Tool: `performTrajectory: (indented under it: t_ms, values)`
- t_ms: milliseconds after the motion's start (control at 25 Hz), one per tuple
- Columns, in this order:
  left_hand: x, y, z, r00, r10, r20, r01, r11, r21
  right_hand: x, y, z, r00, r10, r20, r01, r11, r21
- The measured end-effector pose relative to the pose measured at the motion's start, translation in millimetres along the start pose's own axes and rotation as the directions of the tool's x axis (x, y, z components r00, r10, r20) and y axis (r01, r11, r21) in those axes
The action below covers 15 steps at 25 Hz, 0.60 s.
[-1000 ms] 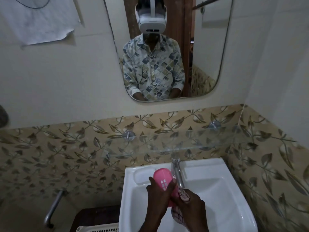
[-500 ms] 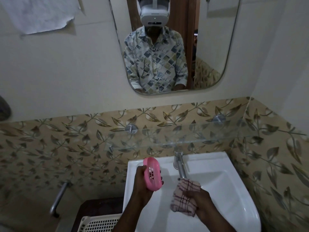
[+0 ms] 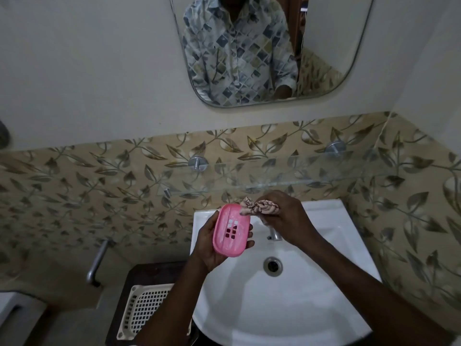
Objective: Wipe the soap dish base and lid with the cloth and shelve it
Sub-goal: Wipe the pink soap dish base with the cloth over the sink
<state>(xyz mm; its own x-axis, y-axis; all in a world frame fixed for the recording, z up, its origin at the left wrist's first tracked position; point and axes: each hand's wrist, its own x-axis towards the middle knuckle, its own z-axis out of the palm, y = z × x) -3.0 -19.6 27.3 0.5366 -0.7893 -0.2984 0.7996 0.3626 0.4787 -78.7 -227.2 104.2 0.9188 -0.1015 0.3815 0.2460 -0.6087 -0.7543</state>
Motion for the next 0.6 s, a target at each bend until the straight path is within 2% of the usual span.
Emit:
performTrajectory:
  t_ms: [40, 80, 120, 160, 200, 240, 280, 320, 360, 400, 440, 480, 520, 600]
  values:
    - [-1, 3, 1, 1.000, -0.003, 0.002, 0.003, 1.000, 0.023, 2, 4, 2, 0.994, 0.105, -0.022, -0.102, 0.988, 0.116]
    - [-2, 6, 2, 1.000, -0.008, -0.004, 0.008, 0.999, 0.036, 3, 12, 4, 0.958, 0.285, -0.032, -0.258, 0.905, 0.338]
    - [-2, 8, 2, 1.000, -0.012, -0.016, 0.012, 0.999, 0.038, 3, 18, 6, 0.880, 0.474, 0.033, -0.401, 0.701, 0.590]
    - [-4, 9, 2, 0.999, -0.009, -0.031, 0.009, 1.000, 0.030, 1, 22, 9, 0.784, 0.602, 0.152, -0.481, 0.435, 0.761]
    - [-5, 10, 2, 0.999, -0.005, -0.046, 0.006, 1.000, 0.022, -1, 26, 12, 0.721, 0.655, 0.227, -0.495, 0.257, 0.830]
    - [-5, 11, 2, 0.998, -0.006, -0.062, 0.008, 1.000, 0.030, -2, 27, 15, 0.707, 0.668, 0.231, -0.499, 0.241, 0.832]
    - [-5, 11, 2, 0.997, -0.013, -0.079, 0.017, 0.998, 0.054, -4, 29, 20, 0.749, 0.646, 0.148, -0.489, 0.389, 0.781]
    - [-3, 10, 3, 0.995, -0.026, -0.099, 0.033, 0.996, 0.077, -4, 30, 23, 0.839, 0.545, -0.008, -0.414, 0.646, 0.641]
    - [0, 10, 6, 0.992, -0.042, -0.122, 0.053, 0.995, 0.084, -4, 30, 26, 0.933, 0.323, -0.157, -0.250, 0.897, 0.363]
    - [4, 9, 9, 0.988, -0.054, -0.144, 0.065, 0.995, 0.076, -4, 30, 30, 0.982, 0.008, -0.190, -0.003, 1.000, 0.027]
    - [8, 9, 12, 0.985, -0.051, -0.162, 0.063, 0.995, 0.071, -5, 32, 35, 0.957, -0.270, -0.106, 0.239, 0.942, -0.235]
    - [11, 8, 15, 0.982, -0.037, -0.183, 0.052, 0.996, 0.077, -9, 36, 40, 0.906, -0.423, 0.017, 0.399, 0.841, -0.365]
    - [14, 7, 16, 0.978, -0.025, -0.207, 0.044, 0.995, 0.088, -14, 40, 44, 0.874, -0.470, 0.126, 0.478, 0.781, -0.401]
    - [15, 0, 17, 0.969, -0.039, -0.246, 0.061, 0.995, 0.081, -25, 51, 41, 0.830, -0.489, 0.269, 0.558, 0.741, -0.375]
